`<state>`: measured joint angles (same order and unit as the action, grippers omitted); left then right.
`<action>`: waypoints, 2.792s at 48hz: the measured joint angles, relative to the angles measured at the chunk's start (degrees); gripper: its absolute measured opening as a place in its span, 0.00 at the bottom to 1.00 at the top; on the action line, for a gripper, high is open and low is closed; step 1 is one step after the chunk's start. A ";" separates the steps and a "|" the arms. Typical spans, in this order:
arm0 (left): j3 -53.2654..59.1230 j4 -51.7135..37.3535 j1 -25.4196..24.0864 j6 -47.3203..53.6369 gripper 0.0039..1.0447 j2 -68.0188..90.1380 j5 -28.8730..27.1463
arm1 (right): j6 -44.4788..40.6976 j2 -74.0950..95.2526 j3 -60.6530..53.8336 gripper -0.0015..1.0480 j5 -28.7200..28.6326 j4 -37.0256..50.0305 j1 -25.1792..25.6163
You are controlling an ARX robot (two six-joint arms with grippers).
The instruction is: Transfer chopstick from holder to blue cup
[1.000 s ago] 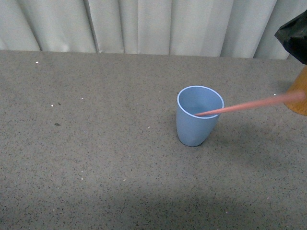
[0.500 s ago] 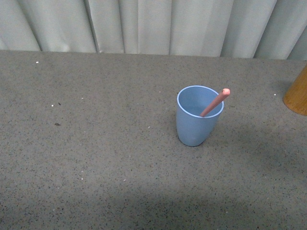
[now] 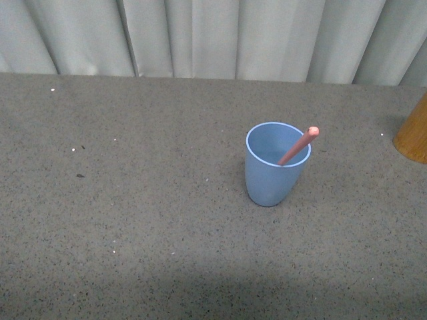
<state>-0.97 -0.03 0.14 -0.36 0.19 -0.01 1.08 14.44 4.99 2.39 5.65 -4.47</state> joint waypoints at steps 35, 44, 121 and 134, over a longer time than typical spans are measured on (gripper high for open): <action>0.00 0.00 0.00 0.00 0.94 0.00 0.00 | -0.85 -6.71 4.22 0.01 -2.29 -7.89 4.28; 0.00 0.00 0.00 0.00 0.94 0.00 0.02 | -0.98 -7.52 3.67 0.01 -2.32 -7.50 4.31; 0.00 0.00 0.00 0.02 0.94 0.00 0.00 | -1.07 -14.19 -4.66 0.85 -2.32 -5.86 4.33; 0.00 0.00 0.00 0.00 0.94 0.00 0.00 | -1.05 -14.19 -4.66 0.91 -2.32 -5.86 4.33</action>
<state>-0.97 -0.03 0.14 -0.36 0.19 -0.01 0.03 0.25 0.34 0.08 -0.21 -0.14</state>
